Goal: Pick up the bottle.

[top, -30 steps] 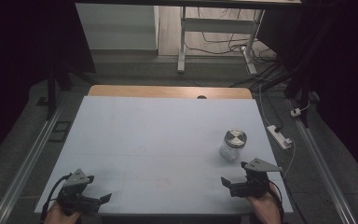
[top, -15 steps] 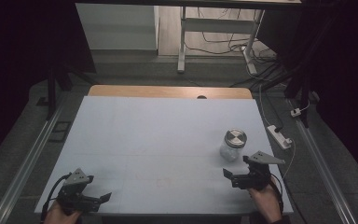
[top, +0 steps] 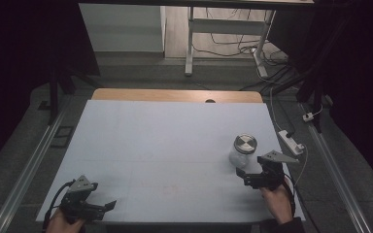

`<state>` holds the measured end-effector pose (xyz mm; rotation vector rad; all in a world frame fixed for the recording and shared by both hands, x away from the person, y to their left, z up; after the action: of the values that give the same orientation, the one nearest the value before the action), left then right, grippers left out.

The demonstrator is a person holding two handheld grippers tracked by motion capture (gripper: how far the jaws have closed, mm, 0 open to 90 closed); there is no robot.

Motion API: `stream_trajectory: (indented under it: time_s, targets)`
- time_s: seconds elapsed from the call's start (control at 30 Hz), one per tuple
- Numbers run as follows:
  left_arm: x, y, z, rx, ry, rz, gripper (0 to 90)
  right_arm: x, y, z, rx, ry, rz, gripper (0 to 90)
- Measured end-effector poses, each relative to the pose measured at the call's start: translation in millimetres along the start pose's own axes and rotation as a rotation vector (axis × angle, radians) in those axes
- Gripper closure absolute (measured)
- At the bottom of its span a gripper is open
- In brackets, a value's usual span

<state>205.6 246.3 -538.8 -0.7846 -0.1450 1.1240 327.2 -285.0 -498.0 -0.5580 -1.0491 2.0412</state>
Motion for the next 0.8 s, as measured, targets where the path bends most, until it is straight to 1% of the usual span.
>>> stream_trajectory:
  time_s: [0.07,0.13,0.17,0.2,0.23,0.27,0.33,0.37,0.47,0.6,0.8]
  targets:
    - [-0.4,-0.1,-0.4,0.004,-0.002,-0.004,4.6,-2.6,-1.2,-1.5,0.011,0.014,0.01,0.0]
    - [-0.5,-0.1,-0.4,0.004,-0.002,-0.005,4.6,-3.9,-1.4,-2.5,0.016,0.016,0.011,0.0]
    - [-0.6,-0.1,-0.3,0.004,-0.001,-0.006,4.6,-6.6,-2.1,-4.1,0.024,0.027,0.009,0.0]
    - [-0.6,-0.1,-0.3,0.004,-0.002,-0.006,4.6,-6.6,-2.1,-4.1,0.024,0.027,0.009,0.0]
    - [-0.5,-0.1,-0.3,0.004,-0.002,-0.006,4.6,-8.9,-3.5,-5.6,0.026,0.045,0.012,0.0]
    - [-0.5,-0.1,-0.4,0.004,-0.001,-0.005,4.6,-8.9,-3.5,-5.6,0.026,0.045,0.012,0.0]
    - [-0.4,-0.1,-0.3,0.004,-0.001,-0.005,4.6,-12.0,-6.4,-8.5,0.046,0.083,0.02,0.0]
    - [-0.3,0.0,-0.1,0.002,0.0,-0.004,4.6,-13.1,-7.4,-9.8,0.053,0.087,0.015,0.0]
    - [-0.2,-0.1,0.1,0.003,0.001,-0.003,4.6,-15.4,-9.0,-12.9,0.055,0.083,0.012,0.0]
    - [-0.1,-0.1,0.1,0.003,0.001,-0.003,4.6,-18.7,-14.5,-20.5,0.061,0.07,-0.008,0.0]
    - [0.0,-0.1,0.0,0.004,0.0,-0.002,4.6,-21.5,-20.4,-29.5,0.067,0.071,-0.002,0.0]
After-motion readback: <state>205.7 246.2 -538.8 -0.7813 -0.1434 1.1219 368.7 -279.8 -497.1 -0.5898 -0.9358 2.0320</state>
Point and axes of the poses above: each handheld gripper's, and its own axes: z roughly backward along the jaws, y roughly out of its underside, x roughly to its left, the point moved 2 cm from there along -z, roughly forward along the jaws, and after that the axes turned 9 degrees about z, right-handed, at the moved point
